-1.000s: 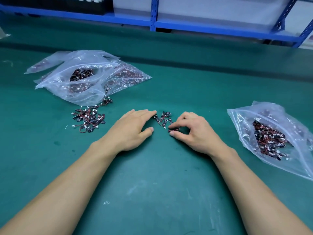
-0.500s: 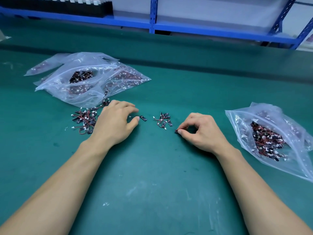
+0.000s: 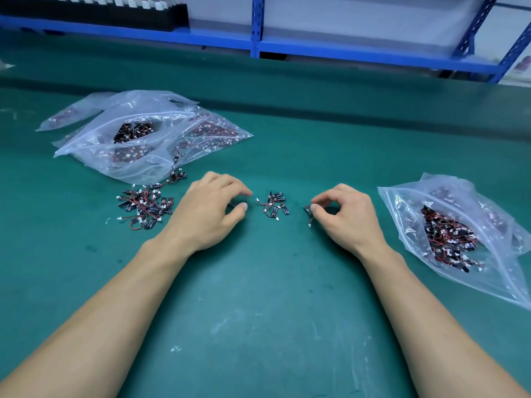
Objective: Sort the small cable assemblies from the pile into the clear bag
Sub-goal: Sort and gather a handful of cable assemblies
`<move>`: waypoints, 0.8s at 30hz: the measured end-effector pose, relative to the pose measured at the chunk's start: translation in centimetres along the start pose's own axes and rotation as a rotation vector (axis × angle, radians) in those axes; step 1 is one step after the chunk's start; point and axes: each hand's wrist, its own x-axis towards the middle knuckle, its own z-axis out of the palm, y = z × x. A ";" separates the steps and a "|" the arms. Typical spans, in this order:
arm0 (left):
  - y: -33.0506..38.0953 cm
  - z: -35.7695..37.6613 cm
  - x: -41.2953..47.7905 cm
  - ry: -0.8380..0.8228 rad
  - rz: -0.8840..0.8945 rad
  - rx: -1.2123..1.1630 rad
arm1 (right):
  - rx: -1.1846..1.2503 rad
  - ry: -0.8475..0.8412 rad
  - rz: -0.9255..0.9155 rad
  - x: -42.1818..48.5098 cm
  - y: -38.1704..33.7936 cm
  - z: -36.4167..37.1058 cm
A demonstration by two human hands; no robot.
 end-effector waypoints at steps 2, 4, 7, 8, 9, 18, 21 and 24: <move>0.8 0.3 0.5 -0.081 0.050 -0.016 | -0.015 -0.001 -0.025 -0.1 -0.2 0.1; 1.5 1.1 0.8 -0.195 0.068 0.013 | -0.047 -0.011 -0.102 -0.3 -0.8 0.1; 1.4 2.0 0.7 -0.283 0.064 0.078 | -0.148 -0.088 -0.266 -0.7 -2.1 0.4; 1.2 2.1 0.6 -0.278 0.052 0.077 | -0.186 -0.127 -0.317 -0.8 -2.5 0.7; 1.0 2.1 0.6 -0.267 0.041 0.069 | -0.222 -0.170 -0.354 -1.0 -2.7 0.9; -0.4 1.1 0.2 -0.163 -0.016 0.002 | -0.260 -0.222 -0.388 -1.0 -2.1 1.2; -0.9 0.7 0.1 -0.148 -0.036 0.013 | -0.229 -0.166 -0.353 -0.9 -1.9 1.0; -1.1 0.5 -0.1 -0.131 -0.029 0.015 | -0.180 -0.111 -0.316 -0.9 -1.7 0.9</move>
